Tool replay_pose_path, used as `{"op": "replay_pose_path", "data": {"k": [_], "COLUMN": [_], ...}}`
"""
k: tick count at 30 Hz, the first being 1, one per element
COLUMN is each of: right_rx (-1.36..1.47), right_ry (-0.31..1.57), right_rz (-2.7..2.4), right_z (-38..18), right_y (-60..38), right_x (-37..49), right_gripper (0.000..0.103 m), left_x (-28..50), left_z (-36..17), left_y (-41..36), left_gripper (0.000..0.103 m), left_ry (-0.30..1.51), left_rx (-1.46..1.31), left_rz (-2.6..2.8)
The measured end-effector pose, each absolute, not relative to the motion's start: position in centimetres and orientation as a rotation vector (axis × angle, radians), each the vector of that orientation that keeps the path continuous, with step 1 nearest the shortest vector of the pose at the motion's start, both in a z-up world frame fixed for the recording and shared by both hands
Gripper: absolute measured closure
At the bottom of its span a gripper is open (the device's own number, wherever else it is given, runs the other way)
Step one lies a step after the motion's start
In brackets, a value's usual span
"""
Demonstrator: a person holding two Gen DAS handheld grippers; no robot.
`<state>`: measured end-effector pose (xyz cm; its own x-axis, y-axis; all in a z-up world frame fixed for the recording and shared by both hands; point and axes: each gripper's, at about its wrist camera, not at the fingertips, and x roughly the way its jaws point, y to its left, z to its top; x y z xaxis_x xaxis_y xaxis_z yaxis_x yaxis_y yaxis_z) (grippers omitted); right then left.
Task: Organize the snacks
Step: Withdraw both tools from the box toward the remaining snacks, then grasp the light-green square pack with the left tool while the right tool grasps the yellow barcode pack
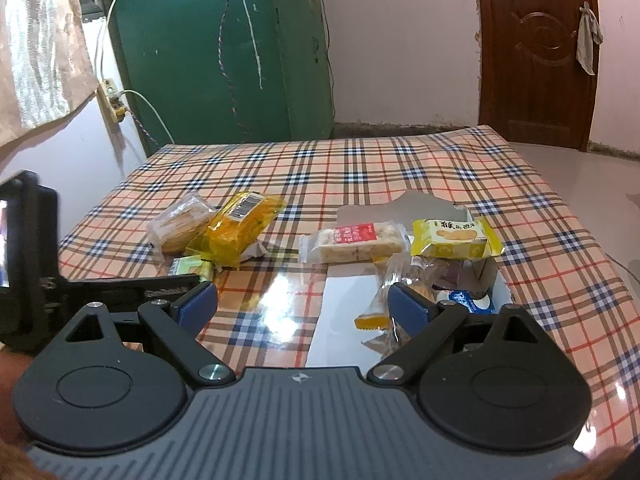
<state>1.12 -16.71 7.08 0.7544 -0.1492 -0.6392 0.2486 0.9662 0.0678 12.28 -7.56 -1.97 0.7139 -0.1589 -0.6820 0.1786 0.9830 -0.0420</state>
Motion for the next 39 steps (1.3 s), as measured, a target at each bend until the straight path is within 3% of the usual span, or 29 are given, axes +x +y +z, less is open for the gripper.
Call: {"op": "replay_pose_path", "data": {"k": [3,6,11,27,29,32,39], "right_rx": [0.15,0.158,0.171,0.243,0.23,0.177,0.154], "right_ry": [0.688,0.701,0.721,0.804,0.834,0.824,0.796], "right_rz": [-0.219,-0.221,-0.205,-0.214,-0.202,-0.19,-0.134], "right_z": [6.6,6.1,5.2,0.0,-0.8,-1.0,0.2], "right_y": [-17.0,-17.2,-17.0,-12.9,-12.5,-11.9,-12.2], "right_x": [1.9,2.8,5.2,19.7,20.8,20.9,17.6], "right_gripper": [0.0,0.0,0.0,0.0,0.047,0.056,0.058], "left_x": [13.5,14.7,15.3,13.9,14.1,14.4,13.5], "left_z": [-3.2,-4.4,-4.5,-3.5,-3.5,-3.3,-1.9], "left_y": [-8.2,-8.1,-7.4,-2.1,-1.9,-1.5,-1.6], "left_gripper": [0.018,0.024,0.055,0.056,0.056,0.056,0.056], "left_ry": [0.769,0.786,0.753,0.703,0.702,0.7,0.665], "left_rx": [0.042,0.03,0.034,0.017,0.01,-0.007,-0.002], "left_rz": [-0.178,-0.155,-0.169,-0.134,-0.122,-0.112,-0.112]}}
